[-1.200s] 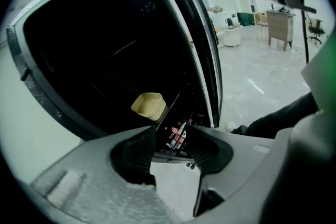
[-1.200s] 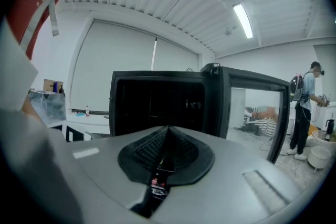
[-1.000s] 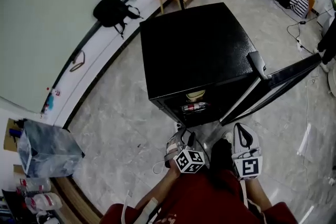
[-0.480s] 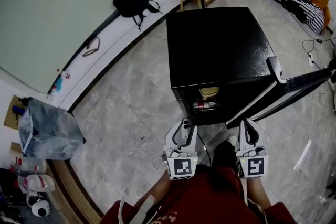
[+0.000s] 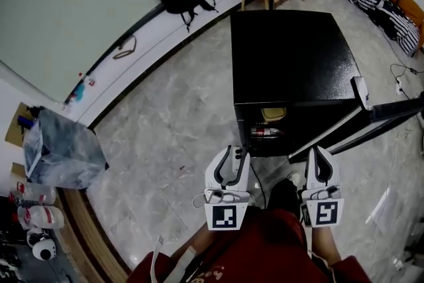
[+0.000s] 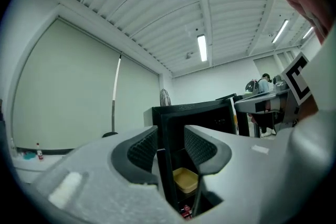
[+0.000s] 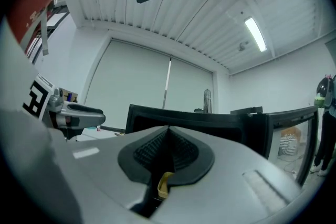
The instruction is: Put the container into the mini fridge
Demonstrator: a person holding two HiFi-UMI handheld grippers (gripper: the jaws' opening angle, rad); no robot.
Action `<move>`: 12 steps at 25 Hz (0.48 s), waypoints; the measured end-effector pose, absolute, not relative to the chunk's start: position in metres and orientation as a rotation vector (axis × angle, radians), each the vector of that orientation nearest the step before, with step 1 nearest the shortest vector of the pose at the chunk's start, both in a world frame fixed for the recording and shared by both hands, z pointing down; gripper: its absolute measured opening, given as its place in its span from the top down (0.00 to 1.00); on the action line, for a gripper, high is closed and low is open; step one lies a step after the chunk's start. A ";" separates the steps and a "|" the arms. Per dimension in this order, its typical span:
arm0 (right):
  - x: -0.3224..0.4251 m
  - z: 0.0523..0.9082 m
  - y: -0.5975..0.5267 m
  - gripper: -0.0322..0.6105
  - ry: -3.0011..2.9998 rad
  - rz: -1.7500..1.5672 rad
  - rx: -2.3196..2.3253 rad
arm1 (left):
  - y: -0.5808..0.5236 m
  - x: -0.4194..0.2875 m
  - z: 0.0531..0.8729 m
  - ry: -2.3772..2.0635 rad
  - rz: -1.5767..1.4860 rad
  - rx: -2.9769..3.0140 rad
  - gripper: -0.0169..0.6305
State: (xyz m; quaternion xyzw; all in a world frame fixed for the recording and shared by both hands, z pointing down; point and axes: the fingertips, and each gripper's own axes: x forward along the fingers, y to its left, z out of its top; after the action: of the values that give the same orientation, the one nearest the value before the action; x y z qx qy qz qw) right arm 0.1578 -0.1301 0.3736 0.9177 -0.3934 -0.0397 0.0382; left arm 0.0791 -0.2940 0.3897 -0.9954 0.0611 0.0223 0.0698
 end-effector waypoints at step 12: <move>0.153 0.377 -0.130 0.95 -1.205 -0.116 2.822 | -0.298 0.072 0.393 0.269 0.062 -3.005 0.96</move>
State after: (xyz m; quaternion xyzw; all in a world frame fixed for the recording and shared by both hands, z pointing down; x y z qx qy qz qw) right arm 0.1535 -0.1302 0.3768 0.9184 -0.3922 -0.0378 0.0353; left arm 0.0722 -0.2977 0.3932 -0.9939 0.0889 0.0204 0.0620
